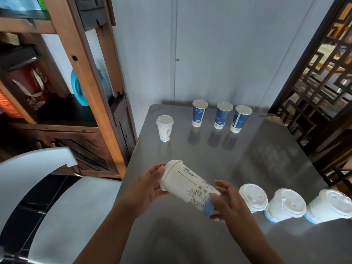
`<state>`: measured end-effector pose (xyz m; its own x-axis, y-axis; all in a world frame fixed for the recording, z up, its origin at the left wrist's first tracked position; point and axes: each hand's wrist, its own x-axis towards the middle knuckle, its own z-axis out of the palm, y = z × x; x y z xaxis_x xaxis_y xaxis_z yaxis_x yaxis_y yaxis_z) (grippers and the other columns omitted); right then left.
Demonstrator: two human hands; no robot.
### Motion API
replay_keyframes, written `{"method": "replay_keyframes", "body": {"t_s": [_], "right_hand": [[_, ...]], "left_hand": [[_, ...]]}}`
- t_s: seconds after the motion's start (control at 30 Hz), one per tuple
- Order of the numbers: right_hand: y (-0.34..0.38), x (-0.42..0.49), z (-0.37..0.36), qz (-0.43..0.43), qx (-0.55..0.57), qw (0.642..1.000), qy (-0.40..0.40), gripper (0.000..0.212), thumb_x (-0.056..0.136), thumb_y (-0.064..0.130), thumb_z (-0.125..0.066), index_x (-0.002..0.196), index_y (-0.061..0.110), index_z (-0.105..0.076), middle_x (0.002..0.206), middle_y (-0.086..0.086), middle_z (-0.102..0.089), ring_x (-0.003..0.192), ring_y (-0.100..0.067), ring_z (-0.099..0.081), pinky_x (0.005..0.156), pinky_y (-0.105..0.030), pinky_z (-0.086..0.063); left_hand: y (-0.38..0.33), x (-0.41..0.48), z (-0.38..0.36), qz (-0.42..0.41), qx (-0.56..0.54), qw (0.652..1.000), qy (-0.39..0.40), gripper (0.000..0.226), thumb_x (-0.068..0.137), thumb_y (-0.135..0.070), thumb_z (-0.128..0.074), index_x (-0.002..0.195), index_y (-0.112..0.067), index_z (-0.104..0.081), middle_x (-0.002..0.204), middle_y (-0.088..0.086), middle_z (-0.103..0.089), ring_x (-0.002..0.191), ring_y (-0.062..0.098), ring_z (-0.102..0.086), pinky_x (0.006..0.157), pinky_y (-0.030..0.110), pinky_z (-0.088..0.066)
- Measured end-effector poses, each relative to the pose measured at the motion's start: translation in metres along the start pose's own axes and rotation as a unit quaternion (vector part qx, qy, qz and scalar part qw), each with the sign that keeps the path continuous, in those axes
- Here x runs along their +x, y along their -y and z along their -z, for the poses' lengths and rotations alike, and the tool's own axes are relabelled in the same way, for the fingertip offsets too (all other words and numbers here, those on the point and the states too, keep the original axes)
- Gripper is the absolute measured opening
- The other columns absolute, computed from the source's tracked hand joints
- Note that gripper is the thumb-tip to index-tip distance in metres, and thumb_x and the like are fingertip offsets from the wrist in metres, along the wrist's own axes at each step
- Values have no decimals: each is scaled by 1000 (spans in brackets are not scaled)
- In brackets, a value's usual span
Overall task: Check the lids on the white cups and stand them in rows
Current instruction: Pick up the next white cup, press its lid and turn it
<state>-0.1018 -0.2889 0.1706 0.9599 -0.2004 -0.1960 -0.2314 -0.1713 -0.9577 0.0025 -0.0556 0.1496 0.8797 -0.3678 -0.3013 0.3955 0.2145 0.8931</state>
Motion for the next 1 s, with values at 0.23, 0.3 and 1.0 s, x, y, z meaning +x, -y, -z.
{"method": "replay_keyframes", "body": {"t_s": [0.23,0.3,1.0], "right_hand": [[4,-6,-3,-175,238,942,159,32,89,30,-59,111,8,-70,109,-25,-72,87,-37,-70,64,-38,-58],[5,-8,-5,-165,236,940,185,31,82,31,-65,104,11,-74,110,-28,-70,90,-37,-70,66,-38,-59],[-26,-6,0,-114,323,922,179,44,83,19,-66,127,19,-64,130,-20,-63,110,-35,-66,82,-42,-56]], "left_hand": [[-2,-6,-6,-55,-63,996,24,47,101,-20,-49,141,2,-45,142,30,-51,123,41,-53,107,64,-36],[-4,-6,-8,-54,-53,997,31,50,96,-24,-52,140,0,-48,139,29,-54,121,39,-55,102,57,-43],[-15,16,-69,59,23,993,97,68,73,-79,-57,115,-29,-73,111,13,-74,97,25,-70,82,40,-55]]}}
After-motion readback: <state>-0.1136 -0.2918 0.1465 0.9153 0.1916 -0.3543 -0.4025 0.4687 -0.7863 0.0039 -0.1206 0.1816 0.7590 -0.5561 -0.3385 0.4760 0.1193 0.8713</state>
